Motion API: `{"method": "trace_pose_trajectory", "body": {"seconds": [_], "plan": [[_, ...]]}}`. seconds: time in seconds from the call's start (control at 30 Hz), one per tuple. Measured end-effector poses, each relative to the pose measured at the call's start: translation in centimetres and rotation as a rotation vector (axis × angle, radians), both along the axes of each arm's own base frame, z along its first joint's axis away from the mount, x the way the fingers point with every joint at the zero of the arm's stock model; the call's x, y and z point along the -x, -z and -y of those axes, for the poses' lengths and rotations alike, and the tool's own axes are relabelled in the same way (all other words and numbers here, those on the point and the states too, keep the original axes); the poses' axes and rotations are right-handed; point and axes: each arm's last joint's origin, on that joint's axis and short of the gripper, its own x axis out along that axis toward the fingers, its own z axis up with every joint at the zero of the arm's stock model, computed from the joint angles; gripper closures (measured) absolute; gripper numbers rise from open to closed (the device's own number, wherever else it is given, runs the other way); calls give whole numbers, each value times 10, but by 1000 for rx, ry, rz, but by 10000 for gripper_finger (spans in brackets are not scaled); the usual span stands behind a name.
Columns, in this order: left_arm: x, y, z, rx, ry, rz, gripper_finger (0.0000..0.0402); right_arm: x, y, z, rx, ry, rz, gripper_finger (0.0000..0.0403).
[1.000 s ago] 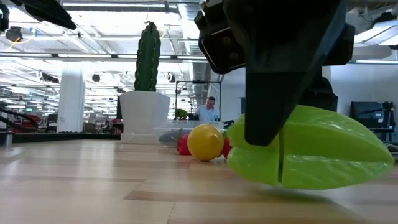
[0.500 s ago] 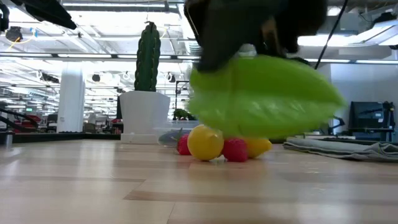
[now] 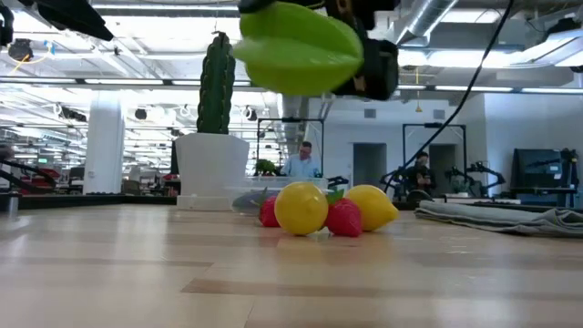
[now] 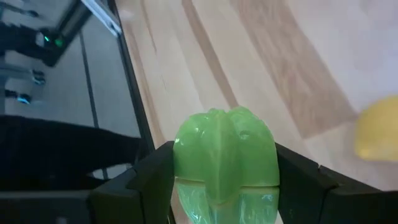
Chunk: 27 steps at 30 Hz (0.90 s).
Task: Pick and placing Produce into tupperware
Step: Put the star fruit into the transparent bin
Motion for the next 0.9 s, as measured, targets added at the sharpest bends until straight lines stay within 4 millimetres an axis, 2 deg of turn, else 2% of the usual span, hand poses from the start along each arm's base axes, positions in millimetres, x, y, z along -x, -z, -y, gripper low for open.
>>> {"method": "trace_pose_trajectory", "body": {"seconds": [0.3,0.67,0.9], "plan": [[0,0,0,-2,1,-1,175,-3,-18,17,20,15,79,154],[0,0,0,-2,0,-1,175,-13,-23,31,25,20,159,154],[0,0,0,-2,0,-1,175,-14,-35,51,77,22,204,154]]}}
